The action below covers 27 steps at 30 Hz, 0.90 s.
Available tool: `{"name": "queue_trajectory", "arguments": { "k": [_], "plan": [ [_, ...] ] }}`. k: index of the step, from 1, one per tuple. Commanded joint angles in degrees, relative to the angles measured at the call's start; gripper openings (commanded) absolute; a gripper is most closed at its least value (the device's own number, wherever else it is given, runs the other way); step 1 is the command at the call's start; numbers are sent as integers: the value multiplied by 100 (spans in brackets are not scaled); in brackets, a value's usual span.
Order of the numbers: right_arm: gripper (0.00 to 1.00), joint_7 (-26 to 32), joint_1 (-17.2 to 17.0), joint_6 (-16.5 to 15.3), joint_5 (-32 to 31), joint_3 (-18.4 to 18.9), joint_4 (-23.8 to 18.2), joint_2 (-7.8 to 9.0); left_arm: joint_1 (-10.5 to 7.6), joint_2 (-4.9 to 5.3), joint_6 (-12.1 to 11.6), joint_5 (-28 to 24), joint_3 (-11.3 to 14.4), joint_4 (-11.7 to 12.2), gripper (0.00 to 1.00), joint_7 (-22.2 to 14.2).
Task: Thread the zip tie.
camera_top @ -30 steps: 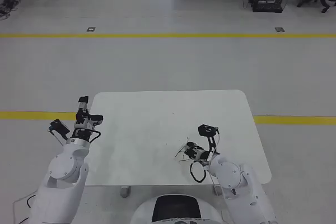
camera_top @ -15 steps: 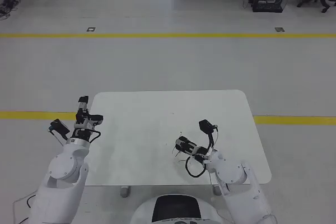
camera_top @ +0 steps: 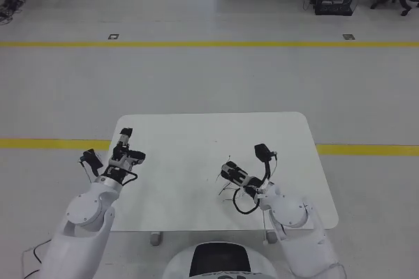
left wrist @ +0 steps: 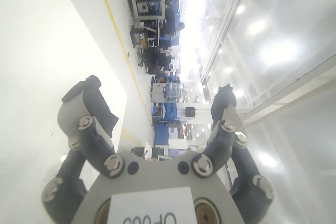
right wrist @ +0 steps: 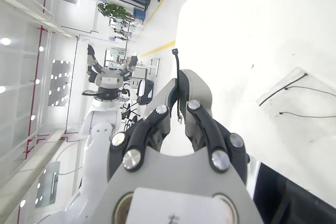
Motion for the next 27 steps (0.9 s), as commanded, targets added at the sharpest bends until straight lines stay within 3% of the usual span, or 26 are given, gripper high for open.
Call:
{"name": "queue_trajectory", "arguments": {
  "k": [1,4,15,18,22,27],
  "plan": [
    [0,-71,41,-25,132,13,54,7,4,1,78,33,96,17,100,-196],
    [0,-103,143,-157,469,3,244,13,-10,-8,247,14,293,28,100,-384],
    [0,-184,238,-261,492,-14,359,29,-37,-7,164,161,340,34,100,-373],
    [0,-400,244,-449,779,-27,451,25,-81,-6,117,153,432,-34,100,-595],
    [0,-654,350,-762,1098,-48,631,26,-113,-22,61,266,794,-122,100,-866],
    [0,-680,527,-1016,1353,-95,945,45,-352,-59,91,471,1352,71,100,-1107]
  ]
}}
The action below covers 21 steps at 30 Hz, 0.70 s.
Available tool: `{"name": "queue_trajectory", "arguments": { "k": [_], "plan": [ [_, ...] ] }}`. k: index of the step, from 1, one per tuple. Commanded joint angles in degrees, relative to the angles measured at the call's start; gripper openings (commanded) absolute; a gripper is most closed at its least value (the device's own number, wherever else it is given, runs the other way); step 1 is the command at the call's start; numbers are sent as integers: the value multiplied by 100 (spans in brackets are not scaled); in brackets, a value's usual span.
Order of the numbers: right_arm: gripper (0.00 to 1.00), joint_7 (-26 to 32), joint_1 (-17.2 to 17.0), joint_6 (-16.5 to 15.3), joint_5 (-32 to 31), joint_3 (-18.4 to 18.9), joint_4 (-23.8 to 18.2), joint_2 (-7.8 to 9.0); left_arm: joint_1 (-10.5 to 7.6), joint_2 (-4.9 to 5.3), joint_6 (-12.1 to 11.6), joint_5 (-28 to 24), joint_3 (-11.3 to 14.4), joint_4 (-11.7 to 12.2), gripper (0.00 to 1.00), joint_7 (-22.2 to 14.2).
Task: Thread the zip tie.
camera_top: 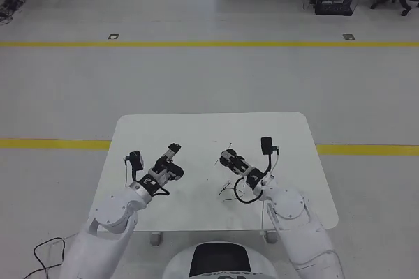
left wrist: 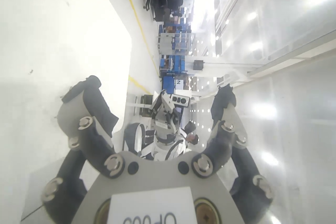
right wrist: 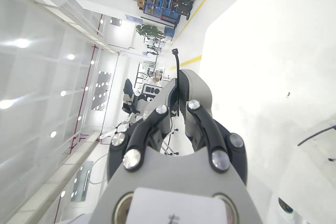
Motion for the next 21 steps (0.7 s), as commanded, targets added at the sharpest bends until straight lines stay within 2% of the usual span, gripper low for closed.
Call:
{"name": "queue_trajectory", "arguments": {
  "k": [1,5,7,15,19,21],
  "plan": [
    [0,-7,72,-82,73,-16,100,8,-105,-17,5,62,228,83,100,-62],
    [0,-61,203,-222,237,-68,303,16,-225,-47,-87,66,489,177,100,-63],
    [0,-265,219,-230,21,-77,276,31,-234,-48,-125,94,490,190,100,-3],
    [0,-265,219,-230,21,-77,276,31,-254,-47,-139,134,529,189,100,-43],
    [0,-300,240,-212,202,-122,386,35,-318,-5,-338,770,689,159,100,-393],
    [0,-278,268,-220,427,-118,485,38,-357,21,-480,1287,799,157,100,-521]
  ]
}}
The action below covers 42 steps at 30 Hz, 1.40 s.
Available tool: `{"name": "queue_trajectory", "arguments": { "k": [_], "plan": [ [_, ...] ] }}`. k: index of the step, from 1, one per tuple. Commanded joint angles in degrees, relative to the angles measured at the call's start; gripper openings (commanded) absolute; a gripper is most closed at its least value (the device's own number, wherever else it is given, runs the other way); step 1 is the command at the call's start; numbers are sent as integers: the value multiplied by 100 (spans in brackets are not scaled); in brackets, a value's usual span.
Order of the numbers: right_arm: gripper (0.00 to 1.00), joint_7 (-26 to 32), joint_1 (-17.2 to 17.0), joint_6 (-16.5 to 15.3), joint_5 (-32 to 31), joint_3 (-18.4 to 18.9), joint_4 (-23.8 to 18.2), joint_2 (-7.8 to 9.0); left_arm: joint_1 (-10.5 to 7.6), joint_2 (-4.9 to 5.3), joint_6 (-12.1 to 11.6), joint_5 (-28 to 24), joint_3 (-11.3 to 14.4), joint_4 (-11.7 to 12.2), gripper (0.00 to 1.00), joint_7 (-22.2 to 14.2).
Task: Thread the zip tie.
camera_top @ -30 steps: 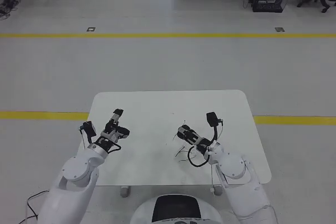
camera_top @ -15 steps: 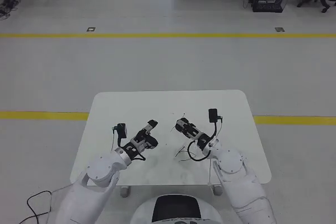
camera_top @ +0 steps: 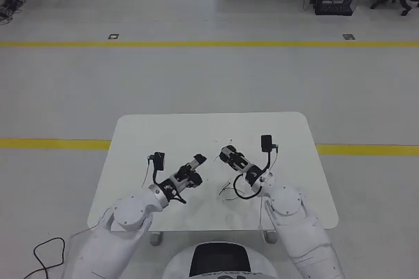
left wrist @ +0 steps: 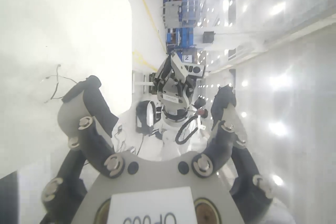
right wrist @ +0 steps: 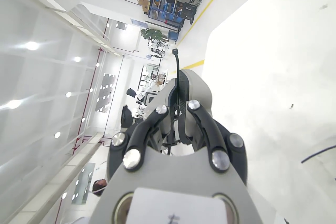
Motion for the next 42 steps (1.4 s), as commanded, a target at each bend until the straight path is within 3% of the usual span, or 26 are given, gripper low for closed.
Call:
{"name": "queue_trajectory", "arguments": {
  "k": [1,3,4,6,12,15,19,22,30,32,34,42],
  "plan": [
    [0,36,38,-17,186,13,98,6,-42,26,-109,648,85,14,100,2],
    [0,96,67,9,371,20,201,13,-56,42,-228,1354,222,25,100,184],
    [0,163,85,35,496,21,237,16,-57,41,-289,1451,277,46,100,218],
    [0,170,95,48,546,34,255,19,-66,37,-367,1520,299,80,100,359],
    [0,170,95,48,546,34,255,19,-66,37,-367,1520,299,80,100,359],
    [0,134,90,66,629,-5,297,19,-114,47,-506,1623,366,80,100,222],
    [0,165,132,47,865,-39,421,27,-172,115,-829,2535,416,-46,100,11],
    [0,208,166,44,1039,-54,498,34,-156,150,-973,3101,468,-125,100,45],
    [0,212,159,46,1066,-70,501,33,-176,152,-983,3196,509,-114,100,67],
    [0,248,162,35,1171,-107,529,35,-205,159,-1138,3172,540,-94,100,24],
    [0,323,194,7,1292,-138,582,40,-265,185,-1144,3583,557,-106,100,-47],
    [0,876,319,2,1769,-287,718,68,-381,209,-1496,3657,565,77,100,216]
  ]
}}
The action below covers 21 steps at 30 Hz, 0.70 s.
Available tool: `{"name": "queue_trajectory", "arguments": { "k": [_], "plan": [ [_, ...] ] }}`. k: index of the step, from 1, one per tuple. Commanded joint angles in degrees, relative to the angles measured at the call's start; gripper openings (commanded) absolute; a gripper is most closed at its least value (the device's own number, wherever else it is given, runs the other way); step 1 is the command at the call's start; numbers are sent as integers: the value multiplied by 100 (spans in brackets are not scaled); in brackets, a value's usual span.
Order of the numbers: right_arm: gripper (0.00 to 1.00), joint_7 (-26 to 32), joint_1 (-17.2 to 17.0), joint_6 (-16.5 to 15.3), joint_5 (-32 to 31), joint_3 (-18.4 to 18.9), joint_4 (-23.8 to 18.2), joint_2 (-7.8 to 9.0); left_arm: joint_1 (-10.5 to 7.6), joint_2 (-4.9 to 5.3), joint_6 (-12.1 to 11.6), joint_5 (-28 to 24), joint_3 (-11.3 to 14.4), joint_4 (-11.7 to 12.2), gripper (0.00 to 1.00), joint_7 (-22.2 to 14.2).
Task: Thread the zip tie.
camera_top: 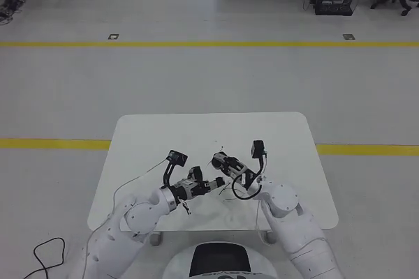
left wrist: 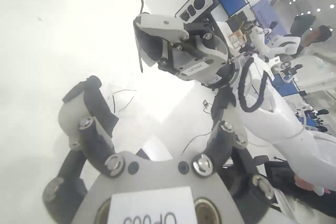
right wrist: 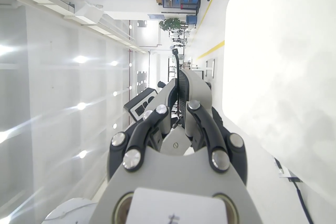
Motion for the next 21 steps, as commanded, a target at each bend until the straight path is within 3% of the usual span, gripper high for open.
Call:
{"name": "queue_trajectory", "arguments": {
  "k": [1,11,21],
  "plan": [
    [0,103,26,-1,44,-8,24,7,-25,5,-134,0,16,55,100,53],
    [0,123,17,97,129,-62,25,18,-65,11,-117,59,3,143,100,242],
    [0,614,172,372,567,-160,306,71,-155,42,-405,-3,33,269,100,291]
  ]
}}
